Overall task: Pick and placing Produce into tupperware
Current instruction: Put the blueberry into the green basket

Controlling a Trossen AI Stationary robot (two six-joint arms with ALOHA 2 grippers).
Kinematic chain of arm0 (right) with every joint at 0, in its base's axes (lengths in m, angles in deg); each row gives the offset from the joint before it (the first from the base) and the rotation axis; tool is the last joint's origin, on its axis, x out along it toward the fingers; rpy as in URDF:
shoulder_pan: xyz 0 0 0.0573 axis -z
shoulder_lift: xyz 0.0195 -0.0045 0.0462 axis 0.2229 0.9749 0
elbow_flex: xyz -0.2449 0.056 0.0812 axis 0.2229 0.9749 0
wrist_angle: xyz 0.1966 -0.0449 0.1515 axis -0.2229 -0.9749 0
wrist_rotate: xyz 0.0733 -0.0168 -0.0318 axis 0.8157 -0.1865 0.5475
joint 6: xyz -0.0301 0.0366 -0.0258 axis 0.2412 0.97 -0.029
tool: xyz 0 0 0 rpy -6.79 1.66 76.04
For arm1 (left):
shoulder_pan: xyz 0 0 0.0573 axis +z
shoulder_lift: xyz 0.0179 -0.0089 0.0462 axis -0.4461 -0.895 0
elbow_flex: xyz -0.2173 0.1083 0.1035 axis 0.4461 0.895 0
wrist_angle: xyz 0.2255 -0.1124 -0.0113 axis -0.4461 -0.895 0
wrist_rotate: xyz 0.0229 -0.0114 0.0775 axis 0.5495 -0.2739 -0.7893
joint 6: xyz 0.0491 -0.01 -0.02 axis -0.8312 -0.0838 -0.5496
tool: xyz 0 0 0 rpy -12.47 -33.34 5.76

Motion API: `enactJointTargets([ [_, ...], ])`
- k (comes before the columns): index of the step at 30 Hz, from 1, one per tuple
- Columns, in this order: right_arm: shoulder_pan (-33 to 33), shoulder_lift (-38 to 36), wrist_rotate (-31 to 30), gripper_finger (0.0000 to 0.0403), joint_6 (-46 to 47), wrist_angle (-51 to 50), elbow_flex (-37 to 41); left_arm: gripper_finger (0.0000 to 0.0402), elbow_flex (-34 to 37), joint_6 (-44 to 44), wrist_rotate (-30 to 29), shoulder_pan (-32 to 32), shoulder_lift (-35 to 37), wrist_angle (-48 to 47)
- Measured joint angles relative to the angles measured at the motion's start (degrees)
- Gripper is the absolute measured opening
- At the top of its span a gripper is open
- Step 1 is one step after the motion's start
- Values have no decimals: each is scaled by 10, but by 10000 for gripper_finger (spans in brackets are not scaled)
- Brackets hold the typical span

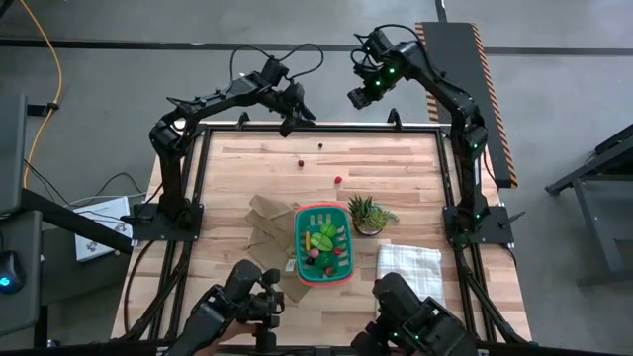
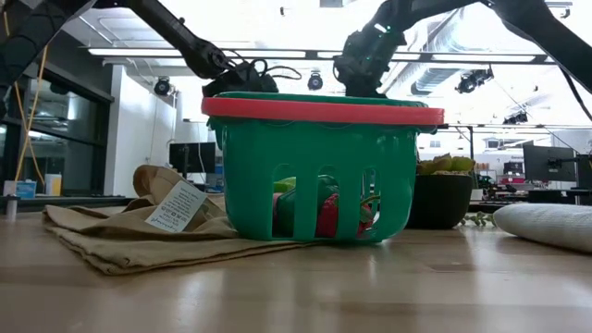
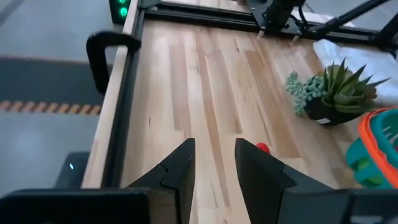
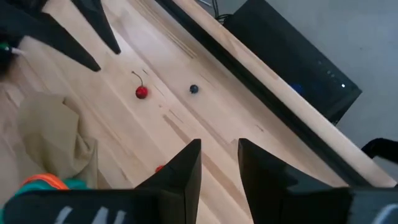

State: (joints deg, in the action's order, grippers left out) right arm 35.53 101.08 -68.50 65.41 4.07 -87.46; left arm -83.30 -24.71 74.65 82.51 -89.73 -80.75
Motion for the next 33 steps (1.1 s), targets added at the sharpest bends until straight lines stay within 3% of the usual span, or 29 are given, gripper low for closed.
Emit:
enactJointTargets([
  [5,0,0,0,96,9,-2,0,101,0,-31,3,-7,-26,2],
  [15,0,0,1,96,23,1,0,101,0,-33,80,-9,-79,25],
  [21,-4,0,2,96,37,1,0,101,0,-33,88,-8,-84,24],
  [26,-5,0,2,96,44,2,0,101,0,-21,144,16,-84,23],
  [29,-6,0,2,96,48,2,0,88,0,-13,149,41,-84,20],
  [33,-5,0,2,96,52,3,0,55,0,2,209,74,-84,20],
])
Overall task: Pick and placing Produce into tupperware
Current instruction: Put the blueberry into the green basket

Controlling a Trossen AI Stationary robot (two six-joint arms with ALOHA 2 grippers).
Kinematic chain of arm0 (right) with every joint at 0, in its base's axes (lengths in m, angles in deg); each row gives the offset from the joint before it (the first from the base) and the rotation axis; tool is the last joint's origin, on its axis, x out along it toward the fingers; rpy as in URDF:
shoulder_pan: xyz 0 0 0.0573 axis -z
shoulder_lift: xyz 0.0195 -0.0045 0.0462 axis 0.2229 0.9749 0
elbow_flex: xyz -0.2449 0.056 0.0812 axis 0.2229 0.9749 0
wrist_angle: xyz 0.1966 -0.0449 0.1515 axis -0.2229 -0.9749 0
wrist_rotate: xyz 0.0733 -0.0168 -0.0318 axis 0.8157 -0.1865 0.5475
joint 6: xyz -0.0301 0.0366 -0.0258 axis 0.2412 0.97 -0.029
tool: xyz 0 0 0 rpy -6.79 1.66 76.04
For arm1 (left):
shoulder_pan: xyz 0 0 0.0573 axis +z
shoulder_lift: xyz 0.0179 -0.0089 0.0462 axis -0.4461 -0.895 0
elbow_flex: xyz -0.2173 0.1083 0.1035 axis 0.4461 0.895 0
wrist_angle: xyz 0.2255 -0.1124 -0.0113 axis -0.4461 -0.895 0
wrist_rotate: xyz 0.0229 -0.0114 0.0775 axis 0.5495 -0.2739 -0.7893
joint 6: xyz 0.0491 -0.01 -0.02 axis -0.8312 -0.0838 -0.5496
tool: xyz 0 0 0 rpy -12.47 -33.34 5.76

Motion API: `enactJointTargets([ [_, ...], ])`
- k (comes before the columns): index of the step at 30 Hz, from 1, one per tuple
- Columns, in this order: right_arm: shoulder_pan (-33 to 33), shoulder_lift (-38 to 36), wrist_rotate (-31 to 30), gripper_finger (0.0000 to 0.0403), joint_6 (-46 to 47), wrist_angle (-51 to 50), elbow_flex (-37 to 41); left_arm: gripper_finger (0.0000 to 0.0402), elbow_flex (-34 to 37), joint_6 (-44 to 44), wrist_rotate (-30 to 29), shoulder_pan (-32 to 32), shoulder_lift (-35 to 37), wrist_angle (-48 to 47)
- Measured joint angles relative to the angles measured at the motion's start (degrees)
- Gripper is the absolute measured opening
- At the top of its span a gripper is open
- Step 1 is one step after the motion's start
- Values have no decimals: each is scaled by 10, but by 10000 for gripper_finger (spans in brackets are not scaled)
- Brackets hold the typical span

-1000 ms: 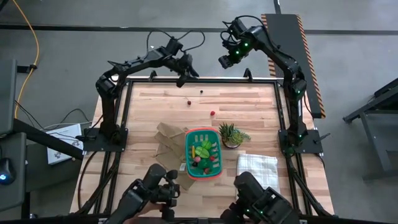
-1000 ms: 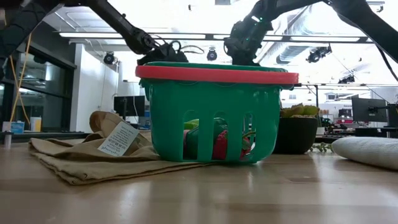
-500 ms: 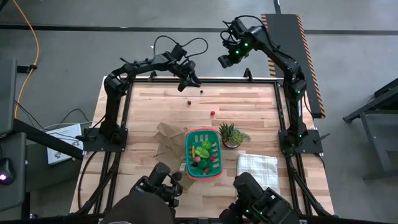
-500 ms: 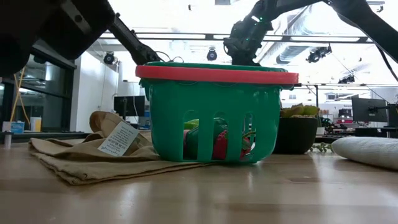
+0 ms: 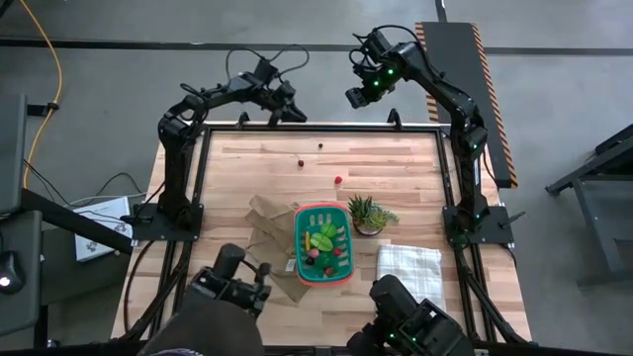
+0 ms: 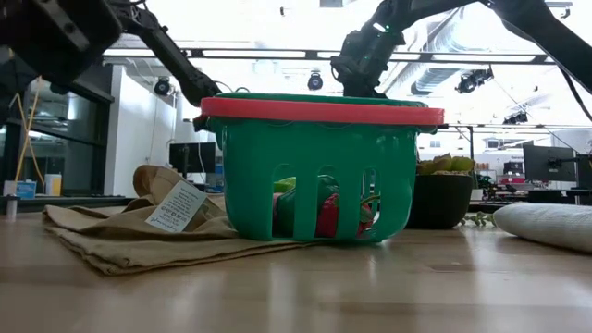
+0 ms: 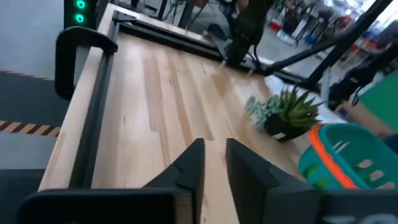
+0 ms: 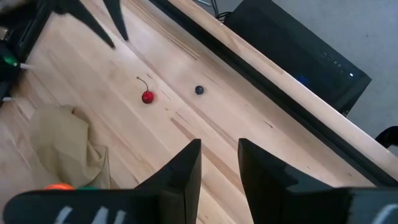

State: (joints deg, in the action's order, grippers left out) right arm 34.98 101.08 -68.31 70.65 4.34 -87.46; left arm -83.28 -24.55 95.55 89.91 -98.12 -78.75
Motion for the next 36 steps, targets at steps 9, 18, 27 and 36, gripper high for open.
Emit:
enactJointTargets([
  [9,0,0,0,96,2,5,0,8,0,-58,21,10,0,-29],
  [18,0,0,0,96,5,7,0,1,0,-60,33,18,-13,-36],
  [27,0,0,-7,96,0,20,0,0,0,-61,80,42,-52,-36],
  [36,0,0,-17,96,0,37,0,0,0,-44,128,82,-52,0],
])
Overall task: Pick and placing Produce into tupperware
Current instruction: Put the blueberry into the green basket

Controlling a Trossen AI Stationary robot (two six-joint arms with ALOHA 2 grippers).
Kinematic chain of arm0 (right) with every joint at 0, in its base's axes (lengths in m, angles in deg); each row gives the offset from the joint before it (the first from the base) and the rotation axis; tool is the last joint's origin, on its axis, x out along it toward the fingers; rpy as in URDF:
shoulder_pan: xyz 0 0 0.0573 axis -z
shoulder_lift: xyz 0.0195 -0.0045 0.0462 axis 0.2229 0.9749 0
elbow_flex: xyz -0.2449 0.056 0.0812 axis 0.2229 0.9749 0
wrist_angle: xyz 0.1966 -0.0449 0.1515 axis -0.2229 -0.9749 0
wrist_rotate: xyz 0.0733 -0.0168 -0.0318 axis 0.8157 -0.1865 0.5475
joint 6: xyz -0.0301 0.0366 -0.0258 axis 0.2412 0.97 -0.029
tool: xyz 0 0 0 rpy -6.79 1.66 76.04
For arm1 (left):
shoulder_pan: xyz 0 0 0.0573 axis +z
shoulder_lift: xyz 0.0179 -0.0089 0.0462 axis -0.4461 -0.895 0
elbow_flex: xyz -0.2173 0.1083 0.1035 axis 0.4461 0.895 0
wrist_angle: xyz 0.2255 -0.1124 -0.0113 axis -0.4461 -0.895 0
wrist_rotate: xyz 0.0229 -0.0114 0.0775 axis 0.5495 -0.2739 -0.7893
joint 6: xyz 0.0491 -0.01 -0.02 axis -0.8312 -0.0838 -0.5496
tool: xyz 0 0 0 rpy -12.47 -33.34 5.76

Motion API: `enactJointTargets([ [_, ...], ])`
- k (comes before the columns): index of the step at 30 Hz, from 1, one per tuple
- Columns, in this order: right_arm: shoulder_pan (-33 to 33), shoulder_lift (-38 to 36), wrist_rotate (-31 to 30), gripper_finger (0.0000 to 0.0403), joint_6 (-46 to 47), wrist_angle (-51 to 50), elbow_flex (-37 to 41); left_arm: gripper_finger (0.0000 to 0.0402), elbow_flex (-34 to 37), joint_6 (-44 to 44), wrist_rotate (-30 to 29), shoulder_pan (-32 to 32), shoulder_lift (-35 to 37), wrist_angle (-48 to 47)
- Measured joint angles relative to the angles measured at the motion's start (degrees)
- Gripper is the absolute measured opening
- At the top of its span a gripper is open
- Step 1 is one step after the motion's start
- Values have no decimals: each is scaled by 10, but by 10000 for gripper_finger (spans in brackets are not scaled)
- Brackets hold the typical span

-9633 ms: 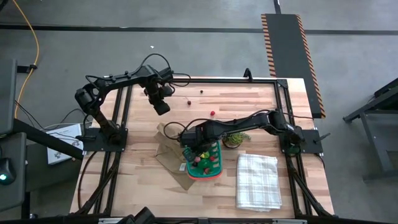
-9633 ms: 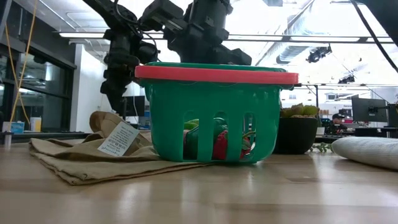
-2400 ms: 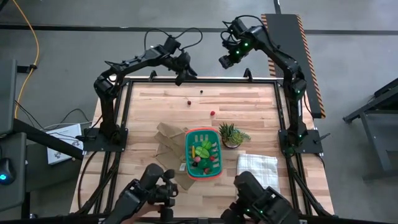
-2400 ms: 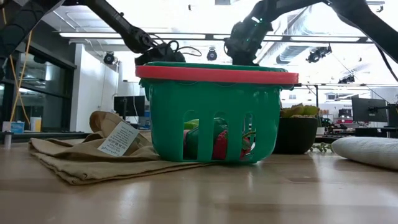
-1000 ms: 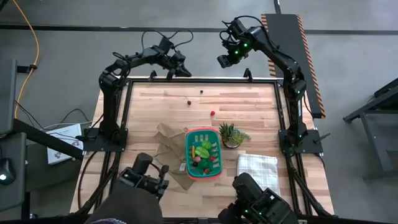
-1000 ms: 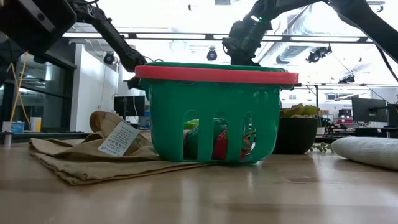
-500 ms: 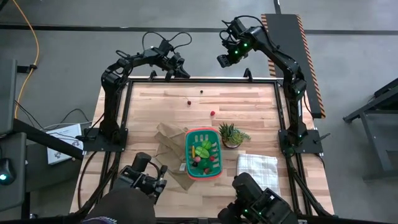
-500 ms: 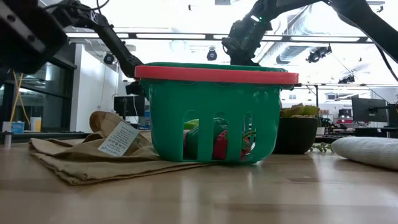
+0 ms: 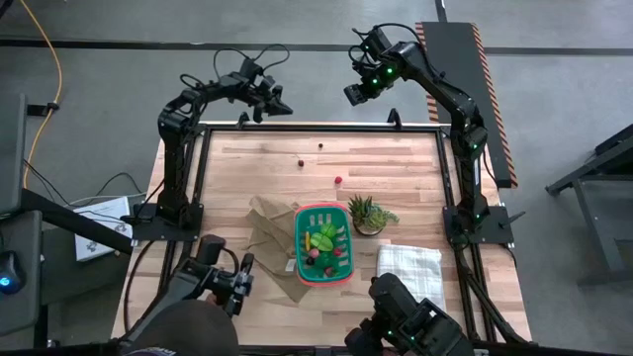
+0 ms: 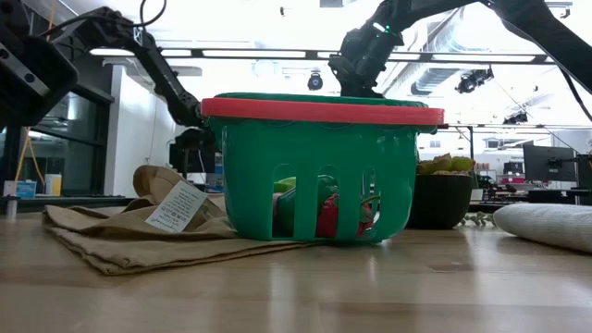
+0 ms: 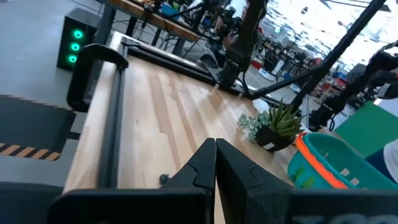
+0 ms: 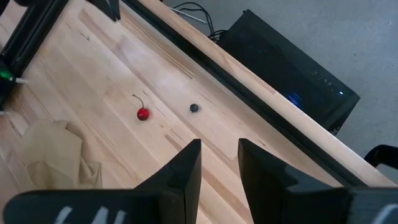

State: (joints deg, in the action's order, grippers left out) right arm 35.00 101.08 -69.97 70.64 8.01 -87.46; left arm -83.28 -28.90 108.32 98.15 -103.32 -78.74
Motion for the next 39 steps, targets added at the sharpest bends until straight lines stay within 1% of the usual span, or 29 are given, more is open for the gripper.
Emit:
enactJointTargets([
  [5,0,0,0,96,-7,0,0,0,0,0,-5,3,0,4],
  [9,0,0,-1,96,-11,1,0,0,0,4,-42,-2,0,17],
  [13,0,0,-6,96,-18,2,0,2,0,31,-73,-1,0,48],
  [18,0,0,-6,96,-20,2,0,1,0,27,-86,0,0,81],
  [24,0,0,-6,96,-31,2,0,2,0,26,-159,-9,0,91],
  [28,0,0,-6,96,-37,2,0,2,0,26,-244,-20,0,99],
  [30,0,0,-6,96,-43,2,0,3,0,31,-272,-24,0,107],
  [36,0,0,-6,96,-51,2,0,1,0,49,-279,-42,0,127],
  [39,0,0,-6,96,-54,2,0,3,0,58,-297,-55,0,136],
])
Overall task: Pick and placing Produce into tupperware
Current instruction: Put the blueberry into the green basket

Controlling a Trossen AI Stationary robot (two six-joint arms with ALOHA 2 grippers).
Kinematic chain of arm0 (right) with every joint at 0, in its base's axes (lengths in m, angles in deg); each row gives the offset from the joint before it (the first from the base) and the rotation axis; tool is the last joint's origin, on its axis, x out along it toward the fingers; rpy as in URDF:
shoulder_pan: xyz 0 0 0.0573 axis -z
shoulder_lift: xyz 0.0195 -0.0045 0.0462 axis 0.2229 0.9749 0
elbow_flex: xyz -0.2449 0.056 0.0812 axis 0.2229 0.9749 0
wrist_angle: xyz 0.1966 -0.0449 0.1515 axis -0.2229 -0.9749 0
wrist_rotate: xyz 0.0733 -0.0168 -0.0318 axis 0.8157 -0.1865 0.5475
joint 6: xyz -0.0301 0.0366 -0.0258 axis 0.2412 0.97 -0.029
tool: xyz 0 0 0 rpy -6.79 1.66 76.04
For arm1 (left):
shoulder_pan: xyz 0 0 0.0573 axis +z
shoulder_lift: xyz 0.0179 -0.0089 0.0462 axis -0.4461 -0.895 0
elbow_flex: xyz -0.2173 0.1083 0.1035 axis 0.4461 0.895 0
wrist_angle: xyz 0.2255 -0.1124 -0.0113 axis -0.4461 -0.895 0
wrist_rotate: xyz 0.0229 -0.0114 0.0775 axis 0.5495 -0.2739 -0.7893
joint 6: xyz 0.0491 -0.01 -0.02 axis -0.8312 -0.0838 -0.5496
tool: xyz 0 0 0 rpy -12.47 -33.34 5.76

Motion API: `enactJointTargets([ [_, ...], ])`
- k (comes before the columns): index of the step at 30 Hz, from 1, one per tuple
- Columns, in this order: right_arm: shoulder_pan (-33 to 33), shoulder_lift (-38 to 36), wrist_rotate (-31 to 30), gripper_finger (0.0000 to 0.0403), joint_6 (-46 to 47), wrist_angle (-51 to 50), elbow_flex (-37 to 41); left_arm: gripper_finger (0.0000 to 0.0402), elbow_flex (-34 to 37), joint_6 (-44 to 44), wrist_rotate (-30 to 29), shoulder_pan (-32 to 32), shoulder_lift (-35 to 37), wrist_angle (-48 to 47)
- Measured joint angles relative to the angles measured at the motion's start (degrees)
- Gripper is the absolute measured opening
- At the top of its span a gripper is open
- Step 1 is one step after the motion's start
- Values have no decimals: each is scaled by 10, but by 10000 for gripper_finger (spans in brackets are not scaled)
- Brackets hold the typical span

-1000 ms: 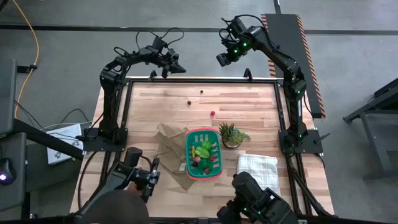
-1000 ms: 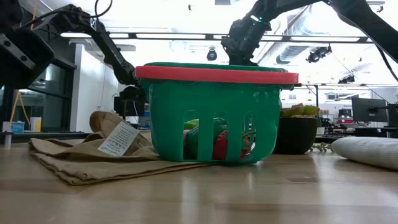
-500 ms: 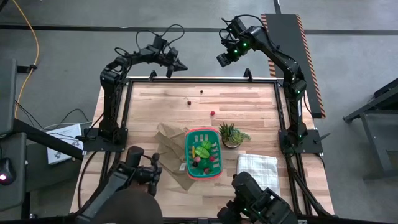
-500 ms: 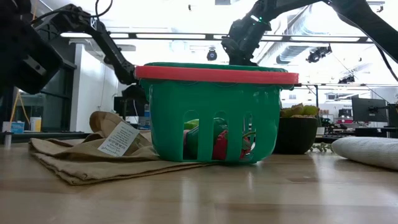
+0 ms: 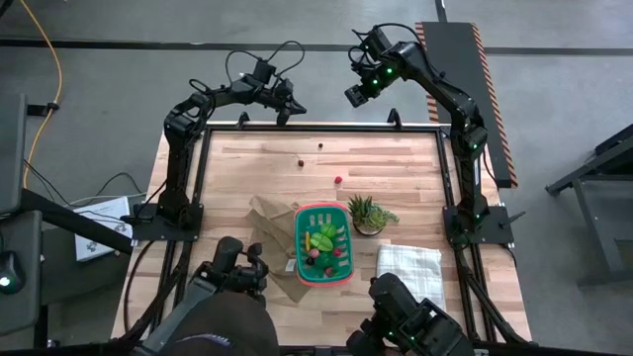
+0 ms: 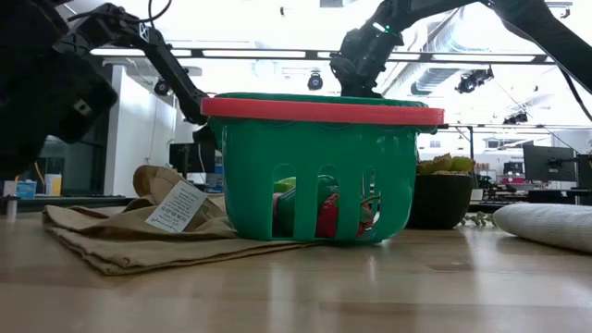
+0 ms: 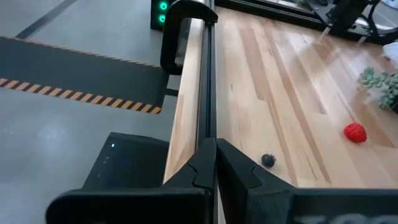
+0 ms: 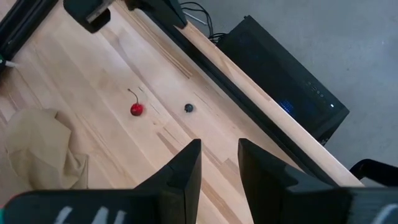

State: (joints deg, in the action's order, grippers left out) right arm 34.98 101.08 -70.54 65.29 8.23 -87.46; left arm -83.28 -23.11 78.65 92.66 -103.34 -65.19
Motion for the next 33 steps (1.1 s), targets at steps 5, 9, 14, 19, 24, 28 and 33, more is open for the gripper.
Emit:
enactJointTargets([
  [5,0,0,0,96,-4,0,0,2,0,-39,7,-15,0,12],
  [9,0,0,0,96,-3,0,0,1,0,-92,46,-17,2,18],
  [14,0,0,0,96,-3,0,0,0,0,-120,48,-13,2,32],
  [19,0,0,0,96,-3,0,0,0,0,-162,56,-12,2,36],
  [24,0,0,-4,96,-2,0,0,0,0,-219,53,-9,2,32],
  [28,0,0,-4,96,-2,0,0,0,0,-291,-1,-9,2,-9],
  [33,0,0,-8,96,8,0,0,0,0,-396,-68,-10,2,-88],
])
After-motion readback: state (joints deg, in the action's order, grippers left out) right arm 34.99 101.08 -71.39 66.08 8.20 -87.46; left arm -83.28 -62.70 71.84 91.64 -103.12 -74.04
